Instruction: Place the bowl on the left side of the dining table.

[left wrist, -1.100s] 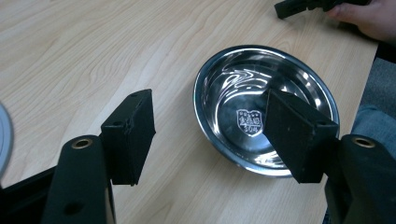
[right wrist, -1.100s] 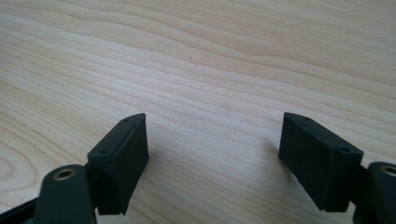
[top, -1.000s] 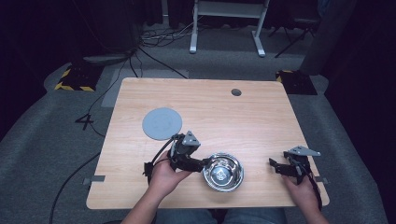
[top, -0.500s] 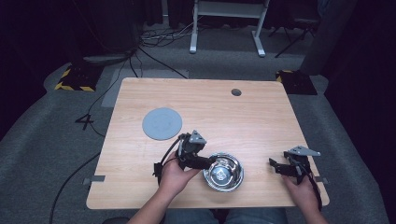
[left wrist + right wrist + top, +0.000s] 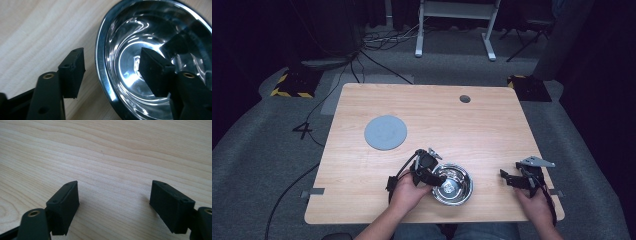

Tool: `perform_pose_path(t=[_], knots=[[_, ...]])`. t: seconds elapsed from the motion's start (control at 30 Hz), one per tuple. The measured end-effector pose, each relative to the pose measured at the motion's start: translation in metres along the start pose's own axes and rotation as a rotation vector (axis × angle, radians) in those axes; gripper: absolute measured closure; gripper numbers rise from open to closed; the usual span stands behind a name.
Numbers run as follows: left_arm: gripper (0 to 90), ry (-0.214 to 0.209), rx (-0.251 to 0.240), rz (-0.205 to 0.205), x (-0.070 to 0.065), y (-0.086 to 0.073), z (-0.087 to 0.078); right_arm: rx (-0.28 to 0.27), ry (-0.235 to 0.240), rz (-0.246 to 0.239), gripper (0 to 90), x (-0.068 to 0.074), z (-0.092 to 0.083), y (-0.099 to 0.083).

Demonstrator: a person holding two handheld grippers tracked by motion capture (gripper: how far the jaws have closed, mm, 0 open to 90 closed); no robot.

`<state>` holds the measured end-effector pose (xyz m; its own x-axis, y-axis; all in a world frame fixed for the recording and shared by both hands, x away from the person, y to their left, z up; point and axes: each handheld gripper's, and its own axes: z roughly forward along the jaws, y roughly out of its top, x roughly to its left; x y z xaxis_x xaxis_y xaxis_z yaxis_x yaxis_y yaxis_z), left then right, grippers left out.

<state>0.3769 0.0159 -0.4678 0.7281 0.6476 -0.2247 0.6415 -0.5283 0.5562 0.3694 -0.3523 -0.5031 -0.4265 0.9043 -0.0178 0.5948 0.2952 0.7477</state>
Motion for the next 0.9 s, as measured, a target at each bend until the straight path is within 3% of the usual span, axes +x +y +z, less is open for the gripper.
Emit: perform_pose_path(t=[0.2,0.4,0.6,0.67,0.73,0.77,0.87,0.9], knots=[[53.2,-0.014,0.067,0.011,0.004,-0.001,0.008,-0.001,0.0,0.0,23.4,0.0,0.0,0.0],[65.4,0.005,0.086,0.02,0.003,0.0,0.008,0.0,0.0,0.001,23.4,0.0,0.0,0.0],[76.8,0.015,0.079,0.063,0.0,0.001,0.009,0.0,0.0,0.0,23.3,0.0,0.0,0.0],[78.4,-0.018,0.063,0.043,0.002,0.0,0.008,0.0,0.0,0.0,23.4,0.0,0.0,0.0],[80.5,-0.008,0.059,0.022,0.002,0.0,0.005,0.0,-0.001,0.0,23.4,0.0,0.0,0.0],[81.9,-0.022,0.031,0.024,0.003,0.0,0.0,0.0,-0.001,0.001,23.4,0.0,0.0,0.0],[85.5,-0.034,0.008,0.021,0.003,0.0,-0.005,0.0,-0.001,0.001,23.3,0.0,0.0,0.0],[85.7,-0.033,-0.006,0.04,0.001,0.001,-0.009,0.0,-0.001,0.0,23.4,0.0,0.0,0.0]])
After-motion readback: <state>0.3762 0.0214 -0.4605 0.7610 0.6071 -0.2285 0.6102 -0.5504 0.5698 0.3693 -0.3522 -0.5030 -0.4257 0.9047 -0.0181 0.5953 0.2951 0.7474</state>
